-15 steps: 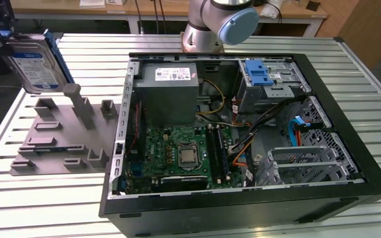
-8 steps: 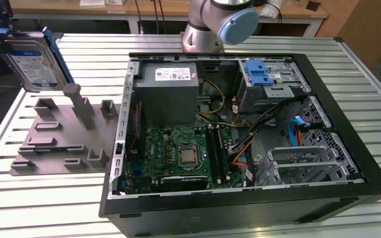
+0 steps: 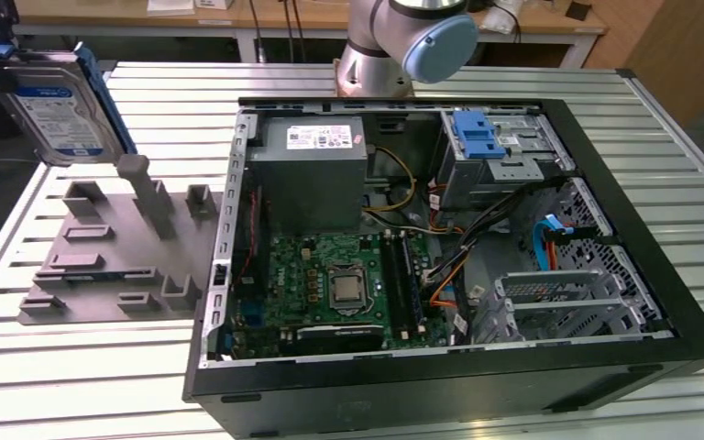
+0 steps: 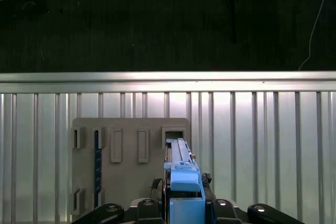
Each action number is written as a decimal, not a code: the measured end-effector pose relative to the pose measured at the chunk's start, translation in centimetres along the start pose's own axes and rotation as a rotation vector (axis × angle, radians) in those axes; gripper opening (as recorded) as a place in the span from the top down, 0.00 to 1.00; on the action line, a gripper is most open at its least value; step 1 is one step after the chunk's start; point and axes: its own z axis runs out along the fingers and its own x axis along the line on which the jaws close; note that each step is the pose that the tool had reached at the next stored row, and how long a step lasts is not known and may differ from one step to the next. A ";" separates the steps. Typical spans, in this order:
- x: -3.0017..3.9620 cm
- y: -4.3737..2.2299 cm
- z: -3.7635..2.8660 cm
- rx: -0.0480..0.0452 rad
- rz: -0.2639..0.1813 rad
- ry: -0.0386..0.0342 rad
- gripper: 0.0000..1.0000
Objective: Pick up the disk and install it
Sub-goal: 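Pick up the disk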
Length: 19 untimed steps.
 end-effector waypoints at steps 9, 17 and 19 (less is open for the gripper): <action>-0.01 0.01 -0.86 0.0001 0.000 -0.0001 0.64; -0.01 0.03 -1.71 0.0001 0.000 -0.0001 0.64; -0.01 0.03 -1.95 0.0001 0.000 -0.0001 0.64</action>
